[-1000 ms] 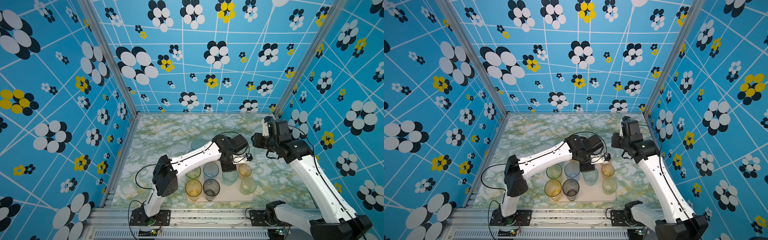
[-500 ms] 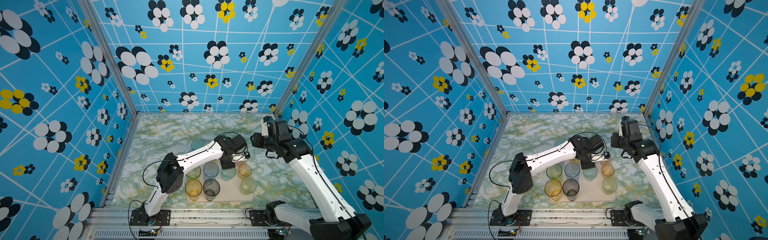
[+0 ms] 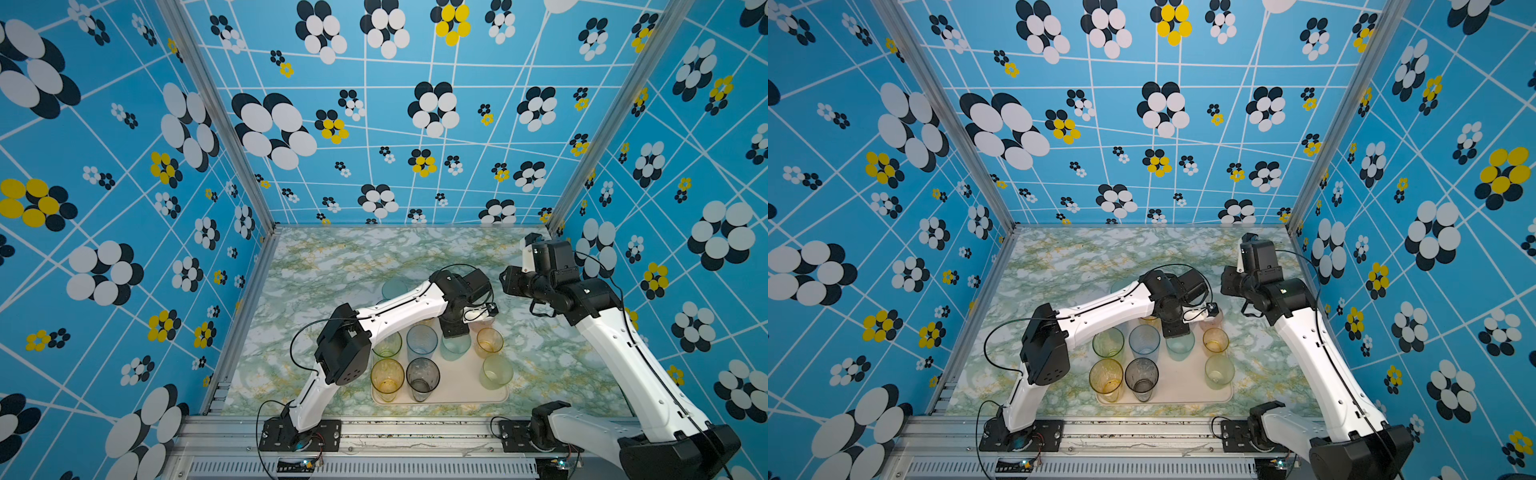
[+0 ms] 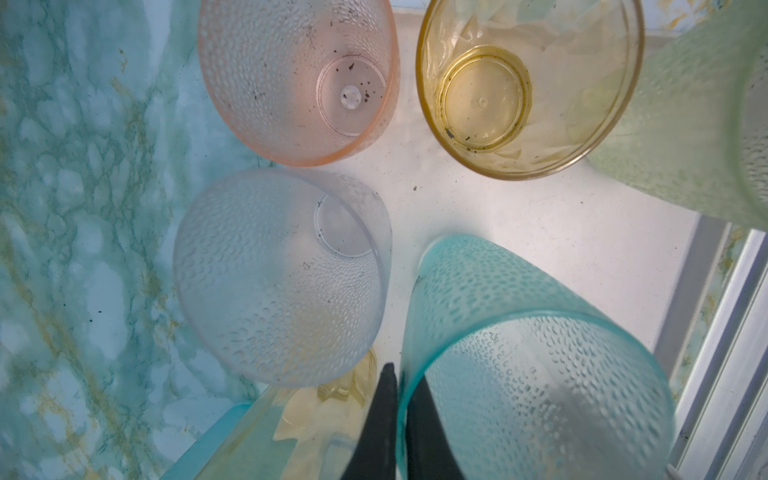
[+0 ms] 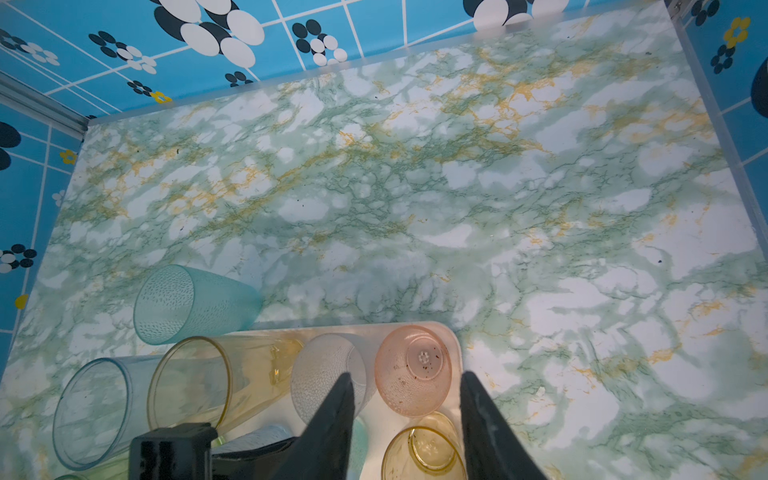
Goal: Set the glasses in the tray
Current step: 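Lower the teal cup onto the tray beside the pink cup and release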
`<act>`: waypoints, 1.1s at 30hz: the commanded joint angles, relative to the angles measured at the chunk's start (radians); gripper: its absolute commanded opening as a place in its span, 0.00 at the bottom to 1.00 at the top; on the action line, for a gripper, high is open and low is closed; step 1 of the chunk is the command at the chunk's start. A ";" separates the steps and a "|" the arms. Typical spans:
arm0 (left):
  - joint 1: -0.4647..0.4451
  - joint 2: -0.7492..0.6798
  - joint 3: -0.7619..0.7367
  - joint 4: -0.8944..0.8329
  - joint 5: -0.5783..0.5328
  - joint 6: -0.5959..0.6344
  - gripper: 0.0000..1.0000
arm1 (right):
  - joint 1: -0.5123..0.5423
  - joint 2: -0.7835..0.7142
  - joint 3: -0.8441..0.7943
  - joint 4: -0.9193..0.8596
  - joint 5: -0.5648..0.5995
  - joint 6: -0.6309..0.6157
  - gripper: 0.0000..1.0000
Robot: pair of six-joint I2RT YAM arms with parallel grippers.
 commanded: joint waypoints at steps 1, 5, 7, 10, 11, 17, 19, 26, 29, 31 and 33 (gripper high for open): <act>0.010 0.023 -0.009 0.005 -0.020 0.014 0.00 | -0.007 0.003 -0.014 0.011 -0.009 -0.013 0.44; 0.013 0.027 -0.009 0.006 -0.019 0.009 0.00 | -0.007 0.001 -0.015 0.011 -0.012 -0.013 0.44; 0.013 0.030 -0.009 0.005 -0.016 0.009 0.01 | -0.007 0.001 -0.015 0.011 -0.011 -0.013 0.44; 0.014 0.033 -0.009 0.005 -0.020 0.005 0.03 | -0.007 -0.002 -0.015 0.011 -0.010 -0.013 0.44; 0.013 0.033 -0.009 0.003 -0.021 0.005 0.03 | -0.007 -0.002 -0.015 0.011 -0.010 -0.013 0.44; 0.014 0.023 -0.017 0.006 -0.025 0.003 0.13 | -0.007 -0.002 -0.013 0.011 -0.012 -0.012 0.44; 0.015 0.021 -0.021 0.006 -0.032 0.003 0.15 | -0.007 -0.003 -0.014 0.011 -0.012 -0.012 0.44; 0.014 0.011 -0.024 0.015 -0.036 0.000 0.18 | -0.006 -0.003 -0.013 0.011 -0.017 -0.012 0.44; 0.014 0.007 -0.023 0.017 -0.042 0.000 0.21 | -0.006 -0.003 -0.012 0.011 -0.018 -0.011 0.44; 0.013 0.003 -0.025 0.017 -0.041 0.000 0.23 | -0.007 -0.005 -0.013 0.011 -0.018 -0.010 0.44; 0.015 -0.001 -0.026 0.017 -0.042 -0.002 0.23 | -0.007 -0.005 -0.012 0.011 -0.018 -0.012 0.44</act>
